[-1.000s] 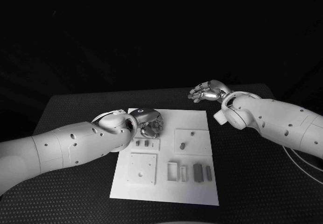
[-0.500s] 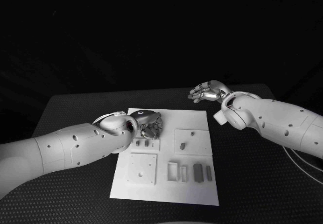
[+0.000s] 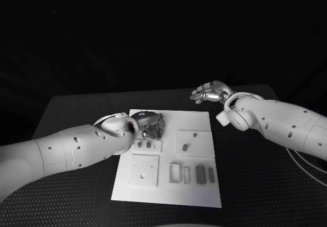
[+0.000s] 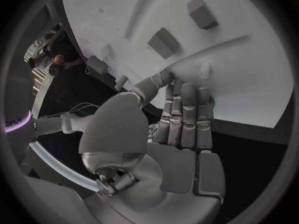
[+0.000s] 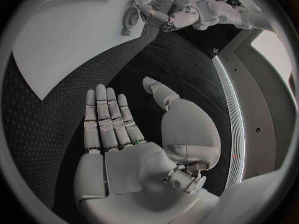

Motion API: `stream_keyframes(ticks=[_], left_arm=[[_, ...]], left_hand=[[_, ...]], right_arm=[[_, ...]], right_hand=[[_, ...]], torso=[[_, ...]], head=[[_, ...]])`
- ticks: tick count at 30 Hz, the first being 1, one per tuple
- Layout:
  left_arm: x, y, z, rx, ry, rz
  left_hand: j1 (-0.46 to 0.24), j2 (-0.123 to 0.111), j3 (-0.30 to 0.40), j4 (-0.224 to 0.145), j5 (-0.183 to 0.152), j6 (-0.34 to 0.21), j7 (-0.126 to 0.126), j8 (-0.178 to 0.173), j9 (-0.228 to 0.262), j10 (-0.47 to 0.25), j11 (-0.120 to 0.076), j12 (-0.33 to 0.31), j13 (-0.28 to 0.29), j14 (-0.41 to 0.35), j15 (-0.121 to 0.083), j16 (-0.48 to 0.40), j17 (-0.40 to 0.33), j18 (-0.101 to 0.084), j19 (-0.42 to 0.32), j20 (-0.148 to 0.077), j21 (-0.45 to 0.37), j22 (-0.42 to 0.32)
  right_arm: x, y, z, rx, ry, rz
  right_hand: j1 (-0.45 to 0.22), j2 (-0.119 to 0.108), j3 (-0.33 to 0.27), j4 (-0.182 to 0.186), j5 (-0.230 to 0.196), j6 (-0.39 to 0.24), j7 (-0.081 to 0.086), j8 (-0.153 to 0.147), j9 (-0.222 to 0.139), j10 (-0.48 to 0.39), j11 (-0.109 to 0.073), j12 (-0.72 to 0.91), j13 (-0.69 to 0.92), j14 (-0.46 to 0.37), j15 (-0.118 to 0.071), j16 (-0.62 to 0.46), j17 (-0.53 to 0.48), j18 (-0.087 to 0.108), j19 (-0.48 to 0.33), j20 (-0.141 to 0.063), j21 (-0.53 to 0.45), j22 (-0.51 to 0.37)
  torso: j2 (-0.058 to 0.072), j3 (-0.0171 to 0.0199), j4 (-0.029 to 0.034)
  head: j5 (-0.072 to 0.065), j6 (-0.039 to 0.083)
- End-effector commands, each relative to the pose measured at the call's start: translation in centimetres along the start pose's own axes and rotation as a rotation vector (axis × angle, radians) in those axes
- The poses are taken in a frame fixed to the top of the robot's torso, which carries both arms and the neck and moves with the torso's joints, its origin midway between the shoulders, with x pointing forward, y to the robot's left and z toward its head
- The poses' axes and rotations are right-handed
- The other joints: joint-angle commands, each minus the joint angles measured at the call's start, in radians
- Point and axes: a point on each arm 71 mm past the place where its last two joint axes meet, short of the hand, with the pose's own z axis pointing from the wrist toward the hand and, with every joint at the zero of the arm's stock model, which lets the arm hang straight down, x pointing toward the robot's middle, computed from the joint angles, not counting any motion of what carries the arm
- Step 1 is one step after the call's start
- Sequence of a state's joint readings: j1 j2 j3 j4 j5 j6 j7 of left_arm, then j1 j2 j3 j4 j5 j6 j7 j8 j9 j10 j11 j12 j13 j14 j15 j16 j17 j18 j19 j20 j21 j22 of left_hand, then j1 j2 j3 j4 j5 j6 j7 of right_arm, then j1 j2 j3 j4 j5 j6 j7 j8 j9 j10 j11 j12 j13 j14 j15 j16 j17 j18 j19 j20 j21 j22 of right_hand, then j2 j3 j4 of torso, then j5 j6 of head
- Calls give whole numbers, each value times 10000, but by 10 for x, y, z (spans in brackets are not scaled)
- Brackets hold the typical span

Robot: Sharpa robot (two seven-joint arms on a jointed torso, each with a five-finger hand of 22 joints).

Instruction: Assemble the parts on the task board

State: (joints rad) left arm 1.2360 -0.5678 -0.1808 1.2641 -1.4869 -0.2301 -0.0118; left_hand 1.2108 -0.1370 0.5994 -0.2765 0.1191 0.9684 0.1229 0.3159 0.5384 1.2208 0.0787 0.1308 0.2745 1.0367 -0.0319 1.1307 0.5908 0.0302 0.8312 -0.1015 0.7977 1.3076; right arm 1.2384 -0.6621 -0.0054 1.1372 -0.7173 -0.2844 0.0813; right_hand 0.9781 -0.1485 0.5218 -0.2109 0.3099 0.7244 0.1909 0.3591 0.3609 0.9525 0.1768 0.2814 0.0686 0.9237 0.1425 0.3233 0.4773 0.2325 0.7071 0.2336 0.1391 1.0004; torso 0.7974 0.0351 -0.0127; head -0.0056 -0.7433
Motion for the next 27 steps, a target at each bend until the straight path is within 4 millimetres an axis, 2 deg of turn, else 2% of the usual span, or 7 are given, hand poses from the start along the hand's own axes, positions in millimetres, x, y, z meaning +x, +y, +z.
stream_keyframes(ticks=[1, 15, 27], left_arm=[[3, -3, 1, 68, 219, 36], [9, -4, 3, 37, 524, -62], [12, 1, 4, -132, 741, -103]], left_hand=[[-13, 100, 20, 21, -45, 75, -4, -15, -7, 131, -22, -38, 27, 115, -10, 123, 27, 153, 98, -273, 94, 213], [-179, 47, -69, 45, -113, 86, -5, -39, -18, 201, -50, -82, 47, 143, -39, 247, 47, 151, 144, -307, 159, 218], [-131, 264, -10, 25, -83, 195, -47, -6, -7, 295, -87, -105, 72, 180, -76, 329, 42, 168, 171, -340, 203, 215]], right_arm=[[2, 1, 0, -97, 160, 41], [2, 1, 0, -99, 163, 40], [2, 1, 0, -94, 157, 37]], right_hand=[[-50, -15, -7, 49, 55, -21, 234, 48, -15, 74, -2, -50, -1, -35, 63, -68, -16, 65, 36, 10, -59, 12], [-49, -13, -9, 47, 58, -18, 228, 53, -17, 76, -3, -53, -1, -35, 62, -68, -17, 65, 38, 10, -69, 19], [-48, -11, -11, 46, 60, -16, 226, 56, -18, 78, -3, -56, 0, -34, 61, -68, -17, 66, 40, 10, -76, 24]], torso=[[-7, 2, -6], [-2, 9, -12], [-5, 7, -8]], head=[[9, -3], [-4, -14], [-39, -50]])
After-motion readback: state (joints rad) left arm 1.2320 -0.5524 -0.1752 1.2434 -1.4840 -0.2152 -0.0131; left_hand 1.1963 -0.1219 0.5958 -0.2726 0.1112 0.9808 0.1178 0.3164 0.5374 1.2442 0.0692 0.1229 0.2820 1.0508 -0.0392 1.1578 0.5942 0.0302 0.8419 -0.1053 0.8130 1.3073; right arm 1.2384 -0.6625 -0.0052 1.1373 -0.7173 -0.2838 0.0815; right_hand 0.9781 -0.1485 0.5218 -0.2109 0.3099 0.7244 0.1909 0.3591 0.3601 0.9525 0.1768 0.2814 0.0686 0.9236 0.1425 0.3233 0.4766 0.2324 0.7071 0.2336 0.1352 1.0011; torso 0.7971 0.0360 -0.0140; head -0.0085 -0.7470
